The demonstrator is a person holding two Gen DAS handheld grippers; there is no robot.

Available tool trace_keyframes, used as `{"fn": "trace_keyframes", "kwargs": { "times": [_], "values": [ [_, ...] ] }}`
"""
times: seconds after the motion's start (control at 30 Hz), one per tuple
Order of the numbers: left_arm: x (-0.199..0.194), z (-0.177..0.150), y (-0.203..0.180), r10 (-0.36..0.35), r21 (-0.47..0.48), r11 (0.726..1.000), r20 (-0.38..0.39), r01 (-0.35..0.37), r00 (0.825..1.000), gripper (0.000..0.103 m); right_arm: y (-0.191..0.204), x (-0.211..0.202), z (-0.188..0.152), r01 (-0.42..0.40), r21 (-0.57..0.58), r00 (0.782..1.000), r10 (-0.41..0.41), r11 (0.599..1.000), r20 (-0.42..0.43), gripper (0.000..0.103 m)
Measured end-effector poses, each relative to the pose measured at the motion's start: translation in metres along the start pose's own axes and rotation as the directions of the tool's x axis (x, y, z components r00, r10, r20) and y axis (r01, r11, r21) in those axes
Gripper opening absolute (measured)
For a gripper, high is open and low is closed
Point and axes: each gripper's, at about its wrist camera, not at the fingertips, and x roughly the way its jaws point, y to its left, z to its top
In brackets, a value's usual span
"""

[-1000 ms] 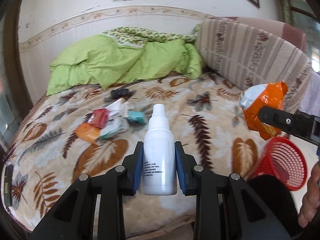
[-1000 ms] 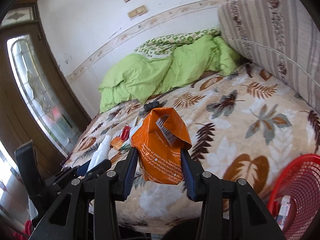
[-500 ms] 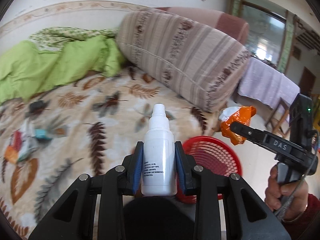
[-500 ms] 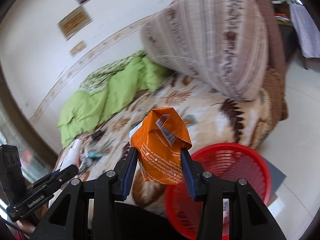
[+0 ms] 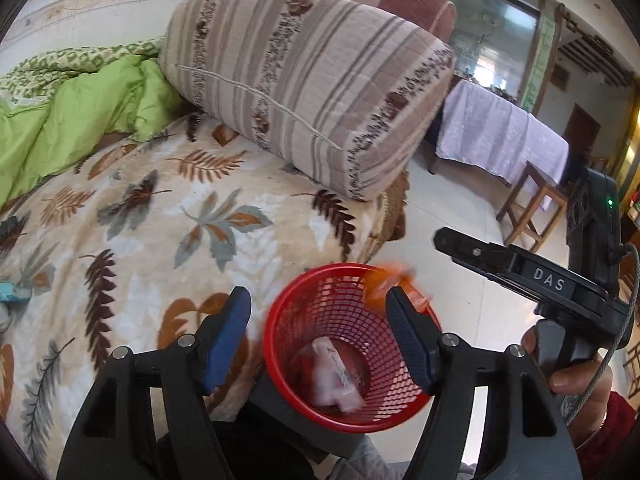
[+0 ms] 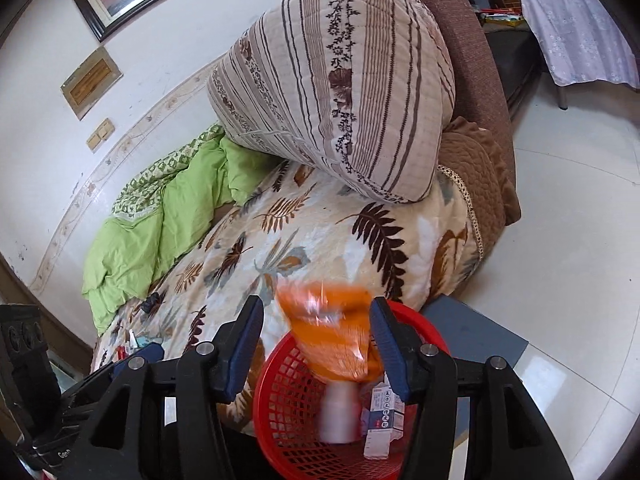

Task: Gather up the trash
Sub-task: 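Carry both items to the red wastebasket and open both tools over it, then bring both open tools back over the remaining trash on the bed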

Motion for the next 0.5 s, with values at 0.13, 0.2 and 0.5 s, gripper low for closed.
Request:
{"fn": "trace_keyframes", "kwargs": {
  "times": [0.13,0.2,0.5],
  "values": [
    [-0.012,-0.001,0.025,0.03,-0.069,0.997,0.01,-0.029,1.0,0.069,0.014,0.01,-0.002,-0.024,-0.024,0.999,0.024,0.999,-0.027,0.06],
    [-0.019,-0.003,0.04,0.065,-0.093,0.994,0.014,-0.063,0.998,0.069,0.029,0.02,-0.006,-0.056,-0.056,0.997,0.053,0.997,-0.055,0.061],
    [-0.072,-0.025,0.127,0.211,-0.26,0.946,0.037,-0.194,0.977,0.069,0.126,0.069,-0.034,-0.204,-0.233,0.97,0.164,0.951,-0.181,0.061]
  ]
}}
